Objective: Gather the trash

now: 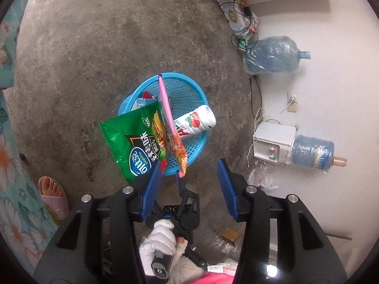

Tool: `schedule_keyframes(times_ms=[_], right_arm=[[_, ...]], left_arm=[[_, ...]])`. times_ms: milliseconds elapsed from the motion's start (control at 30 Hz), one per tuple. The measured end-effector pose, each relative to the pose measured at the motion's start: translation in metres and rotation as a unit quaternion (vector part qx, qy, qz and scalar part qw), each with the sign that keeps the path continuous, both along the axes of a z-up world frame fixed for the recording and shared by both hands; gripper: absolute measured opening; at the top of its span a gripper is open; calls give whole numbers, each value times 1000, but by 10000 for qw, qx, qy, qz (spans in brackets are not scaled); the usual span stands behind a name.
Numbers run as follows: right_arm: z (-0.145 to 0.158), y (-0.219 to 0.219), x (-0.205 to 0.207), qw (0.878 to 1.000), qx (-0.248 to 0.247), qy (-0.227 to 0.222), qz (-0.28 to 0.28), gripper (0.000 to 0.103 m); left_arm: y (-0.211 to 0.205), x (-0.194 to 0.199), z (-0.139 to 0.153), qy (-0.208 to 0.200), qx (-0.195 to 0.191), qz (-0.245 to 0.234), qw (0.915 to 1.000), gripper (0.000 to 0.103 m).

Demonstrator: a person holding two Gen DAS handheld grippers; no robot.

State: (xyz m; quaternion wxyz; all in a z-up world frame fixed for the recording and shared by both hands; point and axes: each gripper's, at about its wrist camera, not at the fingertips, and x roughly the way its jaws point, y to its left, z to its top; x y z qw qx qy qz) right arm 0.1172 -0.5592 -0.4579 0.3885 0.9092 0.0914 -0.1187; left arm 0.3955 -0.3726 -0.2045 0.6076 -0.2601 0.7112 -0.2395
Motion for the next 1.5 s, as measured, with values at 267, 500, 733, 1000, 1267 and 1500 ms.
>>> schedule_keyframes(times_ms=[267, 500, 733, 1000, 1267, 1500], right_arm=[[29, -12, 0, 9934, -475, 849, 606, 66], [70, -16, -8, 9495, -1627, 2214, 1513, 67], [125, 13, -50, 9042, -2636, 2724, 1967, 67], [267, 72, -42, 7733, -5162, 2415, 2779, 67], [430, 199, -38, 5645, -7739, 795, 2759, 83], [478, 294, -68, 3978, -8819, 353, 2506, 97]], left_arm=[[74, -31, 80, -582, -291, -295, 9974, 51], [148, -70, 144, -1497, -476, -468, 9865, 51], [217, -132, 219, -3183, -130, -520, 9465, 60], [295, -205, 270, -4259, 1174, 556, 8954, 94], [331, -252, 285, -4410, 2140, 1242, 8627, 94], [330, -299, 282, -4756, 3327, 1360, 8029, 94]])
